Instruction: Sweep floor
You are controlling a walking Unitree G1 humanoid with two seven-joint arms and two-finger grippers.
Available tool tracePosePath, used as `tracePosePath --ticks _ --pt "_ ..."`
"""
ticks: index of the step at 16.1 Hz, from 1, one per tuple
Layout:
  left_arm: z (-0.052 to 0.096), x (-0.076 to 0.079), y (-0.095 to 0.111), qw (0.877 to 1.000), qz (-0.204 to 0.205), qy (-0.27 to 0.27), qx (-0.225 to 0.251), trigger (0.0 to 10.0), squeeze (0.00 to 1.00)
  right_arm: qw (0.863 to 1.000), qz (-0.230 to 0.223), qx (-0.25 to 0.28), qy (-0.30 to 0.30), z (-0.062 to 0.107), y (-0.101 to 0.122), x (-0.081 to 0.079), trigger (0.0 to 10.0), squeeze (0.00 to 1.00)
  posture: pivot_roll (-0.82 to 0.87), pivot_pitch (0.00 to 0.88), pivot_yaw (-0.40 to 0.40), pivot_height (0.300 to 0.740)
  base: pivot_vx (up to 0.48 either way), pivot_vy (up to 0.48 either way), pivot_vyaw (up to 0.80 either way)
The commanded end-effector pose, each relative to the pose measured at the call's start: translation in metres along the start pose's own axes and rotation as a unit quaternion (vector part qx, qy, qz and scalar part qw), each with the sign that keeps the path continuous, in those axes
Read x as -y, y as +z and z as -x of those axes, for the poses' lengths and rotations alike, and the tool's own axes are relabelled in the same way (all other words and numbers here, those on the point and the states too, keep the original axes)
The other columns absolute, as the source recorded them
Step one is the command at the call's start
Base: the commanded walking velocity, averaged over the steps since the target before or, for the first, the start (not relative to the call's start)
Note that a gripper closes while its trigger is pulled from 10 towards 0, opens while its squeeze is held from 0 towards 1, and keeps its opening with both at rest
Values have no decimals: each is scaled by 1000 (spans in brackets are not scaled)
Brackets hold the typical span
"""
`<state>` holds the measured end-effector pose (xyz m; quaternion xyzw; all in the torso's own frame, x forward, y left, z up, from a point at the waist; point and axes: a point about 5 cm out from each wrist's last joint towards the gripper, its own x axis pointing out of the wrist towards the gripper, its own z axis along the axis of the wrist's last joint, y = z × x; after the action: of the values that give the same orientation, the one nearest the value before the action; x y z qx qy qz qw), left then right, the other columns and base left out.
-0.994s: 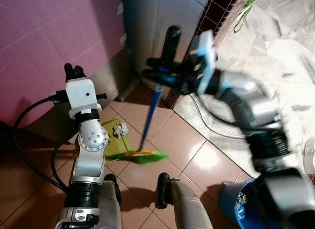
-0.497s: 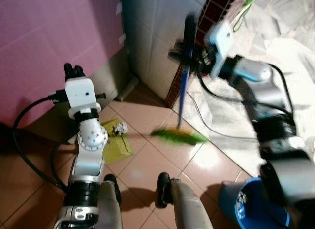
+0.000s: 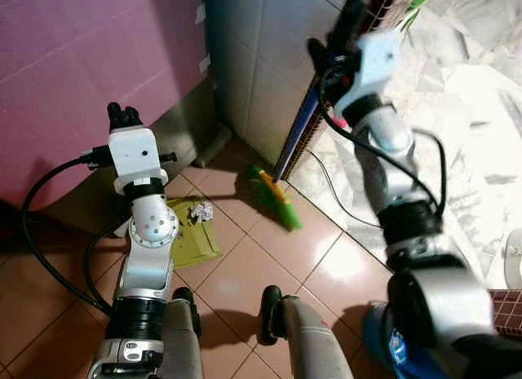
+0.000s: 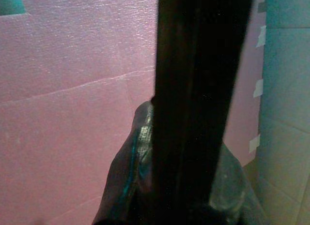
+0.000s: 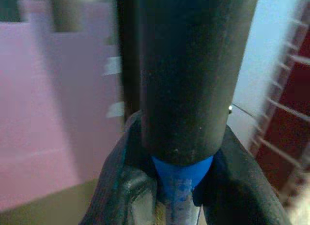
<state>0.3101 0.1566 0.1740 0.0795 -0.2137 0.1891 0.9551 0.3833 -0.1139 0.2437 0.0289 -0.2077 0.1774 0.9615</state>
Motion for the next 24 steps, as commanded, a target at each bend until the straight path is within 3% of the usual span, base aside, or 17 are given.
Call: tracePosePath --ticks 1,3,5,8,10,12,13,15,17,20,24 --pt "13 5 -22 998 -8 -19 -54 10000 0 996 -87 -9 -26 8 -13 -7 10000 0 24 350 -84 740 0 0 0" --pt "13 10 -21 998 3 -25 -51 10000 0 981 -187 -33 -36 15 -27 -22 10000 0 22 341 -81 740 0 0 0" --pt "10 15 -19 998 9 -34 -49 10000 0 962 -265 -62 9 23 -35 -41 10000 0 14 323 -81 740 0 0 0" --pt "8 17 -22 998 11 -37 -50 10000 0 950 -298 -80 47 29 -35 -45 10000 0 1 284 -78 740 0 0 0" --pt "5 18 -25 998 16 -41 -53 10000 0 943 -317 -82 54 31 -30 -38 10000 0 -10 243 -71 740 0 0 0" --pt "1 20 -27 997 29 -51 -57 10000 0 958 -271 -75 47 29 -25 -24 10000 0 -19 180 -64 740 0 0 0" --pt "-4 22 -26 995 44 -60 -60 10000 0 971 -224 -67 37 27 -23 -15 10000 0 -20 158 -64 740 0 0 0" --pt "-9 21 -24 995 52 -69 -54 10000 0 981 -177 -70 26 31 -23 -5 10000 0 -19 107 -68 740 0 0 0" --pt "-10 20 -31 992 60 -83 -79 10000 0 991 -85 -85 -52 45 -33 20 10000 0 -4 47 -71 740 0 0 0" --pt "-6 17 -39 991 59 -81 -92 10000 0 989 -73 -83 -94 56 -38 29 10000 0 12 0 -55 740 0 0 0" --pt "-12 16 -41 983 113 -97 -105 10000 0 987 -78 -74 -121 59 -47 24 10000 0 25 0 -37 740 0 0 0"
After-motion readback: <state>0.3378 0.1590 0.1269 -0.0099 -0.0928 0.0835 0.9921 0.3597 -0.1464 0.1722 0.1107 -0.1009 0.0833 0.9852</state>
